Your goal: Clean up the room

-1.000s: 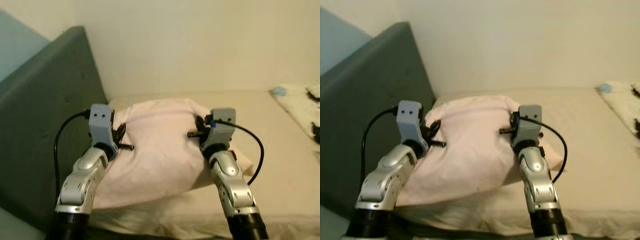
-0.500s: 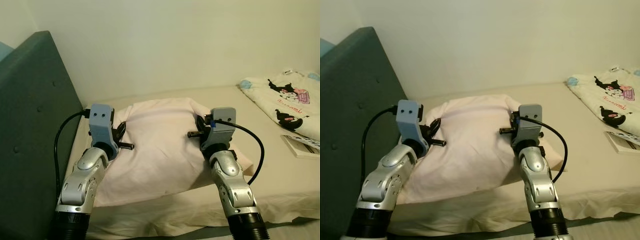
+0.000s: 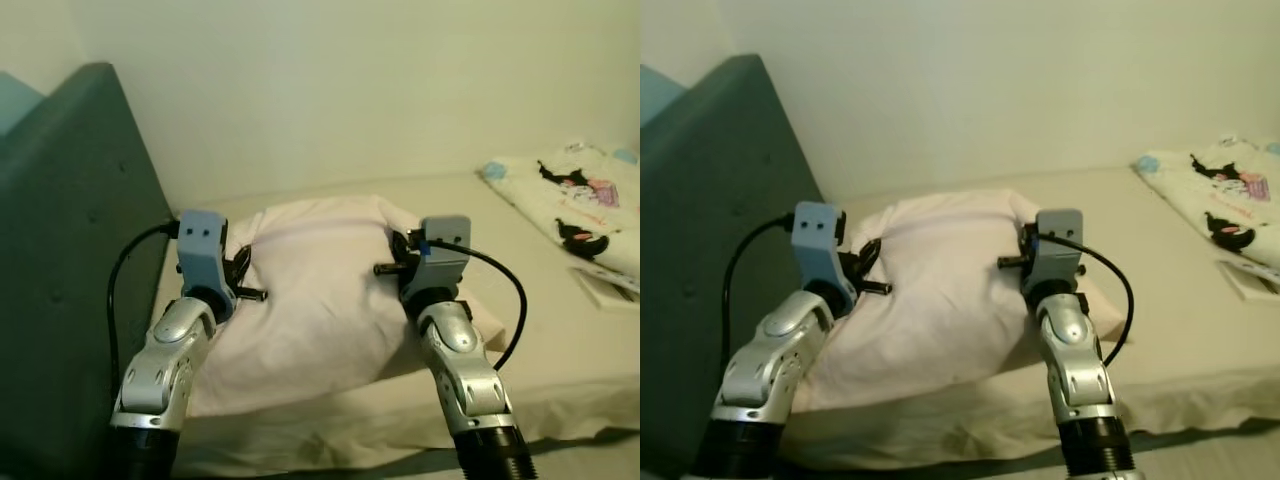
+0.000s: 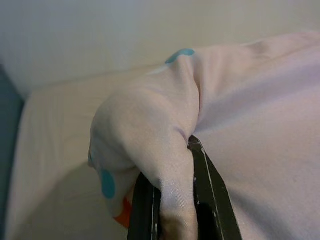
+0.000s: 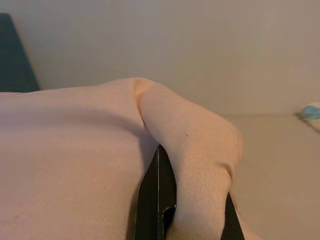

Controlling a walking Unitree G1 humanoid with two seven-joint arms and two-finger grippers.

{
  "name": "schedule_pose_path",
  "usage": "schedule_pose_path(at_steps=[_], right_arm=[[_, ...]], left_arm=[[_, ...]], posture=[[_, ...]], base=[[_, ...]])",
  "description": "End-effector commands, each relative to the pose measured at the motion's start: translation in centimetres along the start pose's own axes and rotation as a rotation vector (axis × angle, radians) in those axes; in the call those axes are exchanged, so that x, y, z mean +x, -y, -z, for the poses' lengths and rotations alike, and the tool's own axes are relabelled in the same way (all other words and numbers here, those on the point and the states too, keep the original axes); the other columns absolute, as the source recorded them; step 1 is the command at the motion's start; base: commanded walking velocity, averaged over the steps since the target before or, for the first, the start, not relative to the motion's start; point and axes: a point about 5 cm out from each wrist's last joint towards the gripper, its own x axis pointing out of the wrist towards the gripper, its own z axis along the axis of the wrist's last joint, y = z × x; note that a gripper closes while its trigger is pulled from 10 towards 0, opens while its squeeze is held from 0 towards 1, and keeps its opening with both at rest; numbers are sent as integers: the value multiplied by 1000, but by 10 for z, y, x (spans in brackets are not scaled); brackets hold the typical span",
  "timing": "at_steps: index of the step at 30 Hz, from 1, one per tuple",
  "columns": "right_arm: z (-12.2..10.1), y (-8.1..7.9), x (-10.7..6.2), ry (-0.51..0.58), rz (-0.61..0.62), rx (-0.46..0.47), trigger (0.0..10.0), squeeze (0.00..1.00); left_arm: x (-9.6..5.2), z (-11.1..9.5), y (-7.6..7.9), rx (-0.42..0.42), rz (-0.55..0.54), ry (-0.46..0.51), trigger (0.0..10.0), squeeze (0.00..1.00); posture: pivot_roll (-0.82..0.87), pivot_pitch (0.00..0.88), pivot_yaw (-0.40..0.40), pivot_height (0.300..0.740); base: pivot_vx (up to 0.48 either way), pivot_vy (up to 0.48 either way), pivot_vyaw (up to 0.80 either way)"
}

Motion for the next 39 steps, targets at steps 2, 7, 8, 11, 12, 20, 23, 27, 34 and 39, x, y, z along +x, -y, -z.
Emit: schedule_pose_path(at_steps=[2, 7, 8, 11, 12, 20, 23, 27, 34, 39], right_arm=[[-12, 8, 1, 65, 48, -3, 10000, 0], [-12, 8, 1, 66, 50, -2, 10000, 0], [-12, 8, 1, 67, 50, -1, 10000, 0], [-12, 8, 1, 67, 52, 0, 10000, 0], [-12, 8, 1, 68, 52, 0, 10000, 0], [-12, 8, 1, 69, 52, 1, 10000, 0], [-12, 8, 1, 69, 53, 1, 10000, 0], [-12, 9, 1, 68, 55, 0, 10000, 0], [-11, 9, 1, 62, 54, -8, 10000, 0], [-10, 10, 2, 54, 54, -62, 10000, 0]], left_arm=[[-3, -5, -13, 17, -59, 34, 10000, 0], [-3, -6, -13, 15, -56, 36, 10000, 0], [-3, -6, -13, 12, -57, 37, 10000, 0], [-2, -10, -11, 47, -52, 51, 10000, 0], [-2, -12, -10, 60, -50, 58, 10000, 0], [-2, -12, -10, 45, -63, 63, 10000, 0], [-1, -11, -10, 19, -68, 57, 10000, 0], [0, -10, -8, 15, -65, 49, 10000, 0], [1, -6, -7, 43, -71, 24, 10000, 0], [1, -3, -9, 57, -81, 15, 10000, 0]], posture=[[-79, 69, 56, 740], [-80, 67, 59, 740], [-80, 67, 59, 740], [-79, 67, 61, 740], [-79, 67, 61, 740], [-78, 67, 61, 740], [-78, 67, 61, 740], [-80, 69, 63, 740], [-81, 69, 65, 740], [-84, 70, 65, 740]], base=[[0, 375, 0], [0, 373, 0], [0, 330, 0], [0, -160, 0], [0, -480, 0], [0, -480, 0], [0, -160, 0], [0, 0, 0], [0, 0, 0], [0, 0, 0]])
